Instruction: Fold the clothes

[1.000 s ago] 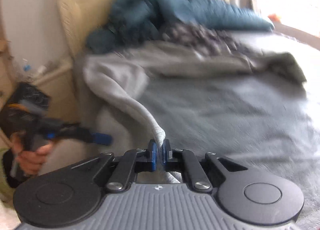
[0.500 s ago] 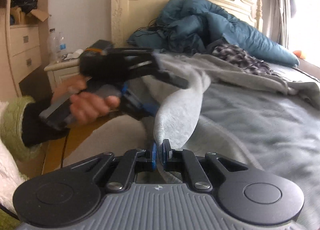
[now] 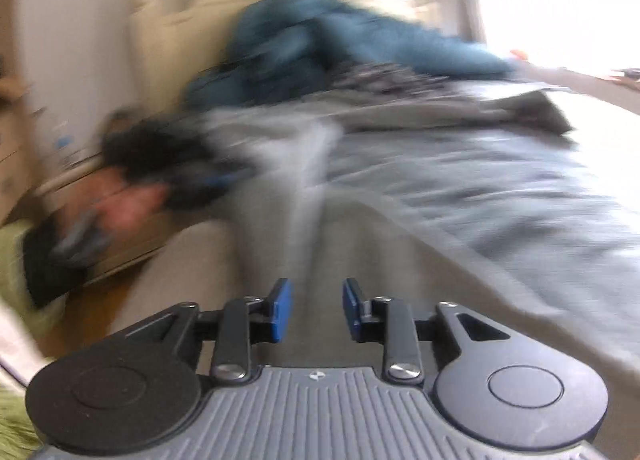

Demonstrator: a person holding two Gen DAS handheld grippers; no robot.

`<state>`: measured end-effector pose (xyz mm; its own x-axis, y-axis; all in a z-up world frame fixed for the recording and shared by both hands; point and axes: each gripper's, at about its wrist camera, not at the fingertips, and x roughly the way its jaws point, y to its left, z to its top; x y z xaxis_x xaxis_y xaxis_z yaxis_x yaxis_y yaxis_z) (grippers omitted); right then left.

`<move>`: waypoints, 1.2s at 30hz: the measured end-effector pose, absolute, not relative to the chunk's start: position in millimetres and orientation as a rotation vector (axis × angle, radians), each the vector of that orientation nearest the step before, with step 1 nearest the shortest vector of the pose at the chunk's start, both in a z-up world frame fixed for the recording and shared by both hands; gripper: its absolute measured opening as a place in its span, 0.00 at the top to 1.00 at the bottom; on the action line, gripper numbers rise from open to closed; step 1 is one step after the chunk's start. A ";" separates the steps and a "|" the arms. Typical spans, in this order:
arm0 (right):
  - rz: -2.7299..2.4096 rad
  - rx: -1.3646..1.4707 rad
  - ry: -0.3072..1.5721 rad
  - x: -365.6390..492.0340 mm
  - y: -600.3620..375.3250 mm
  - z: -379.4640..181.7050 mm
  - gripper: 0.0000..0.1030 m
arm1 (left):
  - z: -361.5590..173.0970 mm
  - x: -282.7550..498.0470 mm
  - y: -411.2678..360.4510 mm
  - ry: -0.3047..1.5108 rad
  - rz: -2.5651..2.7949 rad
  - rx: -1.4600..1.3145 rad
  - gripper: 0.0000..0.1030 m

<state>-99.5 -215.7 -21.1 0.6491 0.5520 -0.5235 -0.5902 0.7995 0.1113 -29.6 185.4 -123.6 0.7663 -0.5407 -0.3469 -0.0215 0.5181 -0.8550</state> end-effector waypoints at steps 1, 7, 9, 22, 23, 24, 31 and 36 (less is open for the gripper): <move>0.607 -0.078 0.567 -92.3 -224.4 -19.3 0.67 | -123.3 -32.6 188.0 0.643 -0.326 -0.978 0.85; 0.463 -0.126 0.608 -49.5 -263.0 -20.3 0.59 | -130.1 -36.8 201.2 0.668 -0.313 -0.975 0.85; 0.493 -0.119 0.675 -38.0 -268.1 -28.4 0.59 | -134.0 -32.5 202.7 0.685 -0.339 -1.016 0.79; 0.508 -0.210 0.747 -40.2 -263.8 -8.7 0.96 | -137.3 -6.6 186.8 0.666 -0.376 -1.061 0.70; 0.500 -0.212 0.735 -41.8 -263.9 1.1 0.96 | -134.6 -10.3 188.6 0.656 -0.375 -1.047 0.75; 0.492 -0.215 0.722 -43.4 -263.9 10.8 0.96 | -132.0 -13.2 189.7 0.647 -0.375 -1.035 0.76; 0.334 -0.245 0.585 -19.8 -289.3 91.9 0.98 | -118.9 -17.2 188.1 0.606 -0.398 -1.004 0.87; 0.259 -0.233 0.519 25.0 -310.1 112.7 0.98 | -117.7 -12.7 180.3 0.626 -0.407 -0.968 0.88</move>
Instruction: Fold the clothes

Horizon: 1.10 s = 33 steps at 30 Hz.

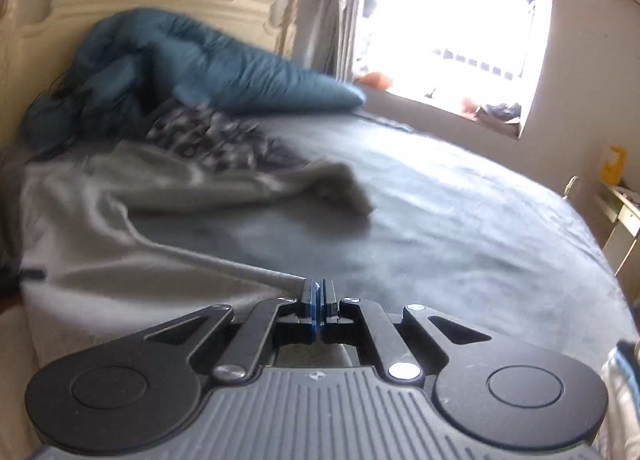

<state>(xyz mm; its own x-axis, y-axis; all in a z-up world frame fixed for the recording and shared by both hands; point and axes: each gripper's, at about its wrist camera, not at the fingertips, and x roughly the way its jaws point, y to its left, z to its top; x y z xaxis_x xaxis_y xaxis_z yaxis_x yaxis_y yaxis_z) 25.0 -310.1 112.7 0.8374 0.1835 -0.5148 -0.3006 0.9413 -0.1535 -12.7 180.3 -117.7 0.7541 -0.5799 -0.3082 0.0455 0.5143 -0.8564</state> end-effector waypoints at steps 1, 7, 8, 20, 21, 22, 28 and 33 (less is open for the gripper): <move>0.253 -0.236 0.534 37.3 -310.8 106.3 0.98 | -118.2 -11.4 178.6 0.635 -0.405 -0.957 0.88; 0.181 -0.249 0.723 114.2 -314.1 22.3 0.96 | -131.6 -1.2 172.2 0.727 -0.360 -0.906 0.87; 0.162 -0.250 0.758 124.0 -315.4 5.5 0.96 | -133.4 -0.9 173.2 0.733 -0.359 -0.910 0.87; 0.072 0.309 0.616 0.9 -406.8 39.2 0.58 | -135.4 -3.5 177.2 0.724 -0.374 -0.987 0.61; 0.083 0.363 0.627 -19.3 -410.4 34.7 0.57 | -135.9 -2.6 176.9 0.721 -0.371 -0.999 0.60; 0.093 0.416 0.638 -39.5 -414.1 30.3 0.53 | -135.8 -0.6 175.4 0.718 -0.367 -1.009 0.59; 0.023 0.801 0.740 -122.1 -440.8 -39.7 0.47 | -134.3 1.1 172.9 0.712 -0.330 -1.035 0.58; 0.029 1.105 0.707 -148.7 -457.7 -91.2 0.46 | -128.6 -1.7 172.4 0.716 -0.302 -1.019 0.57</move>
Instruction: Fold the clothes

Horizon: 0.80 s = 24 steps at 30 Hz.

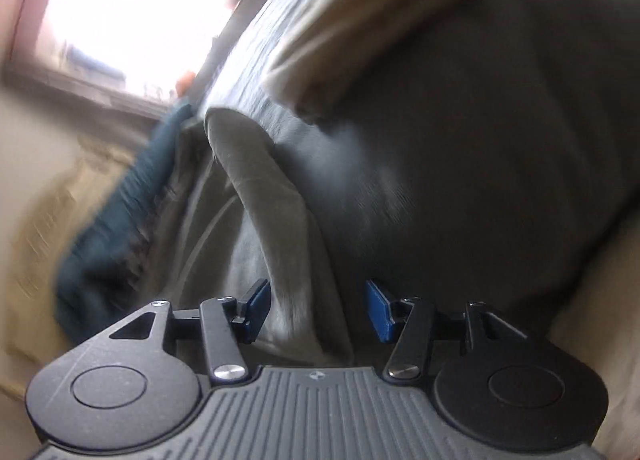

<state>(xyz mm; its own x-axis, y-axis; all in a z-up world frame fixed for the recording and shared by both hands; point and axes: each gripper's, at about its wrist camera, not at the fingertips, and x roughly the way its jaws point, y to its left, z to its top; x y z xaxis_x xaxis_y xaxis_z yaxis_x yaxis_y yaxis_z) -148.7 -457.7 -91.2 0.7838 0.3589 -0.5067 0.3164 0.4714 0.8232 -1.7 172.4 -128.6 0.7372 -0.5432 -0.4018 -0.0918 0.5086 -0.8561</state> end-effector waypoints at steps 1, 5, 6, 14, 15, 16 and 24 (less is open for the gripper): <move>0.043 1.122 0.709 -148.6 -457.0 -95.3 0.46 | -128.2 -2.2 172.6 0.717 -0.296 -1.022 0.57; 0.098 1.047 0.694 -135.7 -443.9 -93.4 0.51 | -127.2 -3.2 171.2 0.708 -0.270 -1.035 0.58; 0.100 1.011 0.692 -130.9 -439.5 -91.0 0.56 | -126.7 -4.3 170.7 0.701 -0.263 -1.032 0.58; 0.160 0.820 0.446 -120.4 -448.7 -7.0 0.91 | -121.5 -5.3 171.5 0.692 -0.240 -1.033 0.60; 0.157 0.805 0.397 -122.7 -457.3 9.1 0.91 | -122.1 -5.2 172.3 0.691 -0.241 -1.039 0.60; 0.147 0.791 0.369 -125.2 -466.1 20.1 0.91 | -123.3 -5.1 173.2 0.691 -0.243 -1.048 0.60; -0.166 0.905 0.618 -137.8 -510.4 -40.0 0.64 | -131.0 -4.5 180.9 0.689 -0.262 -1.088 0.60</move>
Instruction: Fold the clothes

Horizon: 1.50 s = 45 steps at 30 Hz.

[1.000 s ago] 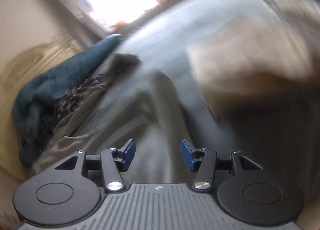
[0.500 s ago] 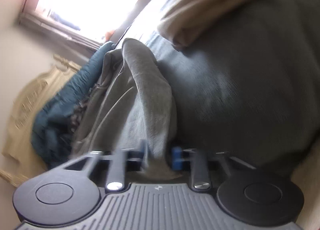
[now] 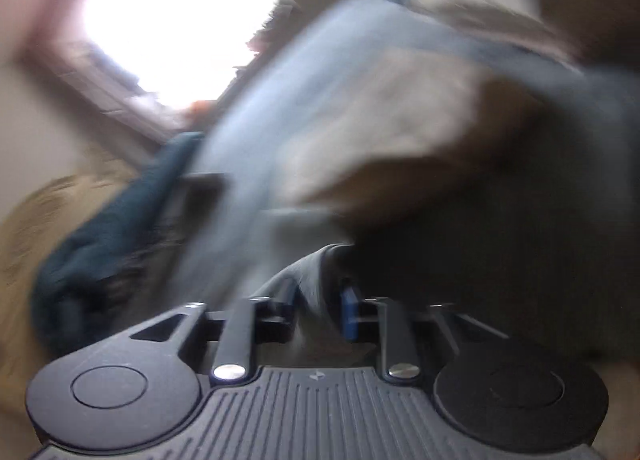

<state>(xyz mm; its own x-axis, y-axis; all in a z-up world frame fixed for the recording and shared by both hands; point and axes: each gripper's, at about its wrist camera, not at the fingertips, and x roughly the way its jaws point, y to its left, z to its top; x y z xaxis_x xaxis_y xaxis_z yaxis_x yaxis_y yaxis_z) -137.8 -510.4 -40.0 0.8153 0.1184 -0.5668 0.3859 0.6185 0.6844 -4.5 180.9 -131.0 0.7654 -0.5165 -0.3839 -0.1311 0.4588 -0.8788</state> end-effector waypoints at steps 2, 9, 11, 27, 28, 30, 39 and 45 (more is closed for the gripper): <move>-0.220 0.980 0.568 -155.4 -515.1 -51.9 0.64 | -129.8 -4.3 181.7 0.693 -0.269 -1.081 0.60; 0.081 1.125 0.546 -156.3 -465.8 -59.9 0.49 | -130.0 -4.6 183.6 0.676 -0.282 -1.076 0.60; 0.148 1.172 0.622 -139.0 -444.1 -78.0 0.47 | -130.9 -5.8 183.9 0.659 -0.279 -1.095 0.60; -0.071 1.329 0.465 -106.8 -459.1 -119.8 0.84 | -126.0 6.8 200.5 0.561 -0.266 -1.149 0.64; -0.066 1.310 0.459 -103.1 -458.2 -114.6 0.90 | -124.2 7.8 200.4 0.556 -0.269 -1.145 0.66; -0.025 1.221 0.436 -89.0 -451.5 -89.6 0.91 | -118.1 10.1 200.8 0.537 -0.282 -1.140 0.71; 0.164 0.953 0.476 108.9 -445.0 61.9 0.92 | -79.5 54.6 199.4 0.519 -0.273 -1.177 0.81; 0.278 0.879 0.329 140.2 -423.2 162.5 0.92 | -45.9 74.4 200.2 0.421 -0.298 -1.181 0.83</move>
